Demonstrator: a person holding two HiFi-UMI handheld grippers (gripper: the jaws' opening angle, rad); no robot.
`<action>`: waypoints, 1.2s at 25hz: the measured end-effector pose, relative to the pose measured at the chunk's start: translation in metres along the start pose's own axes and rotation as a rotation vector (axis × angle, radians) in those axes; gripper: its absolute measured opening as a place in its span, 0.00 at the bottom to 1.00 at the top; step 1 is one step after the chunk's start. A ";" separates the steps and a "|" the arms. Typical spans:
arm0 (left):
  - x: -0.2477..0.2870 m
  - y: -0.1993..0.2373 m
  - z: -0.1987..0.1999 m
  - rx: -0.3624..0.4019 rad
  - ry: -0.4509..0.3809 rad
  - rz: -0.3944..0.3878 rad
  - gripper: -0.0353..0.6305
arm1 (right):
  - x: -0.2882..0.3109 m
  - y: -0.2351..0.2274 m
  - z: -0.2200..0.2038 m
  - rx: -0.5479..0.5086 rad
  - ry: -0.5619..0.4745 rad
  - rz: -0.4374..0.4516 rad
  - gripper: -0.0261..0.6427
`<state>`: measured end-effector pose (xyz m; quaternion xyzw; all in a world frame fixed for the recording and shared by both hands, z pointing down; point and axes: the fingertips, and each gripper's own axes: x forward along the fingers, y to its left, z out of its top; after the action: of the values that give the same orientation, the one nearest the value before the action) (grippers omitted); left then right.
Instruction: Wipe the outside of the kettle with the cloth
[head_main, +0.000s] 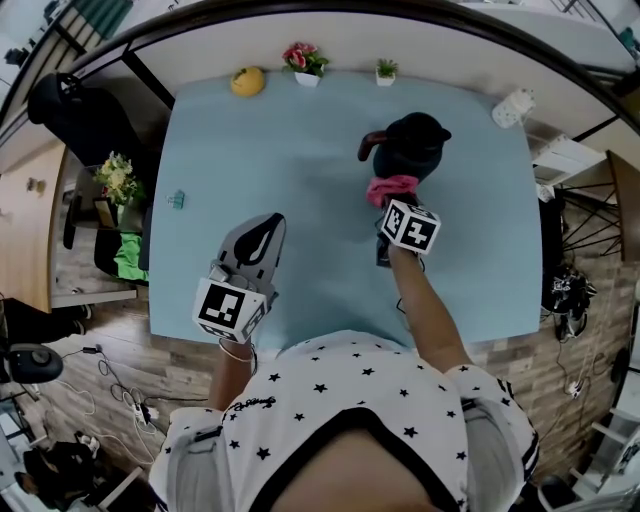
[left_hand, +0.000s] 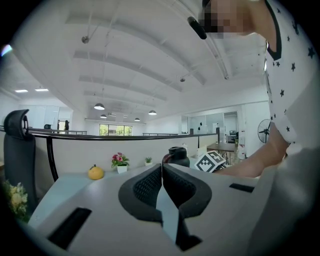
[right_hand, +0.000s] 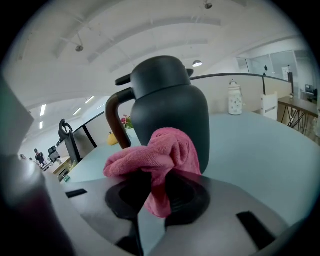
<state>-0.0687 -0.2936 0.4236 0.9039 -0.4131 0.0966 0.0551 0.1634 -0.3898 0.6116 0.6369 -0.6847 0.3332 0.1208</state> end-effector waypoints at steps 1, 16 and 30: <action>0.000 0.000 -0.001 -0.001 0.002 0.003 0.10 | 0.003 -0.001 -0.004 0.002 0.010 0.000 0.15; -0.011 0.009 -0.002 0.005 0.007 0.040 0.10 | 0.000 0.003 -0.014 0.027 0.066 0.035 0.15; -0.021 0.008 0.002 0.007 -0.018 0.047 0.10 | -0.022 0.091 0.052 -0.115 -0.062 0.283 0.15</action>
<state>-0.0880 -0.2838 0.4175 0.8949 -0.4345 0.0911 0.0456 0.0942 -0.4073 0.5318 0.5359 -0.7891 0.2872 0.0877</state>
